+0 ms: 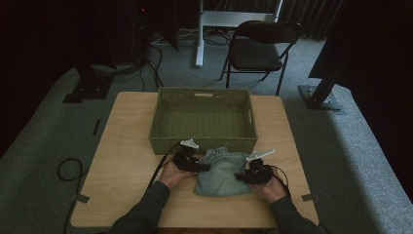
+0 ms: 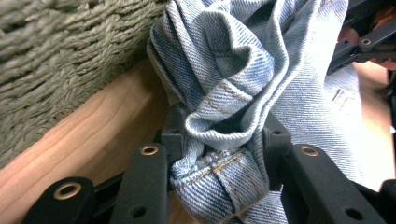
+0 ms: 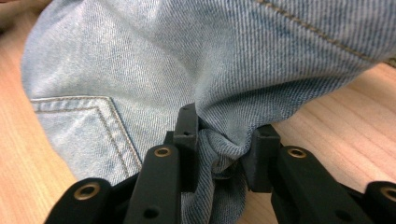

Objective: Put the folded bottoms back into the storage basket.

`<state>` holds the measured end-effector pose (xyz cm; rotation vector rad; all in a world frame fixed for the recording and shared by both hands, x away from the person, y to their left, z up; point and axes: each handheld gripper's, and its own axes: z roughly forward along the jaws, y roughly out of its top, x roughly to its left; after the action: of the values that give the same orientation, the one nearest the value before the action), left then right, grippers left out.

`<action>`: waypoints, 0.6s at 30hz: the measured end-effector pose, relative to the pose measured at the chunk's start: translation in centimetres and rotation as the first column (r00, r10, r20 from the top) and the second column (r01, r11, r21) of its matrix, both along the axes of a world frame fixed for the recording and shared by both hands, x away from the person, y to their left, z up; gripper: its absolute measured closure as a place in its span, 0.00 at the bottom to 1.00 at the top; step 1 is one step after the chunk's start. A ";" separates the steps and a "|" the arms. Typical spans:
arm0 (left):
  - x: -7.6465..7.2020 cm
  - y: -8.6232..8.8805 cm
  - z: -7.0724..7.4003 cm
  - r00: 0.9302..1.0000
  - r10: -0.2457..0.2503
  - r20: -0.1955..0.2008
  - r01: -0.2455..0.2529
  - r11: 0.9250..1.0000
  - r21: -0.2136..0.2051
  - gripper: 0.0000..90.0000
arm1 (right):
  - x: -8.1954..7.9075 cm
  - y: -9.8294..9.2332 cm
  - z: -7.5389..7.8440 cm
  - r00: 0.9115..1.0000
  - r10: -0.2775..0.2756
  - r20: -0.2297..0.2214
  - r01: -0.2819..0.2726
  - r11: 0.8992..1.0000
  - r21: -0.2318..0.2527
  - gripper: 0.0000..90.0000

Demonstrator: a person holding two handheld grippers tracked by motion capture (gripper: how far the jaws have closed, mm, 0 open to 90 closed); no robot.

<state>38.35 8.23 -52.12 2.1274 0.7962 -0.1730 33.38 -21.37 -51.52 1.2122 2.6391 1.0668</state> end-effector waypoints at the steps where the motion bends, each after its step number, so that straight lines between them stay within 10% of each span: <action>1: -0.1 0.1 0.2 1.000 -0.003 0.006 0.003 1.000 -0.002 0.72 | -0.1 0.0 0.1 1.000 0.002 0.003 -0.002 1.000 0.003 0.81; 18: -2.3 1.2 5.6 0.990 -0.002 0.140 0.003 1.000 -0.008 0.72 | -1.3 -0.1 4.4 0.993 0.032 0.117 -0.038 0.998 0.044 0.82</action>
<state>36.05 9.40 -46.56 2.1073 0.7093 -0.0273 32.07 -21.45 -47.16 1.0800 2.5712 1.1722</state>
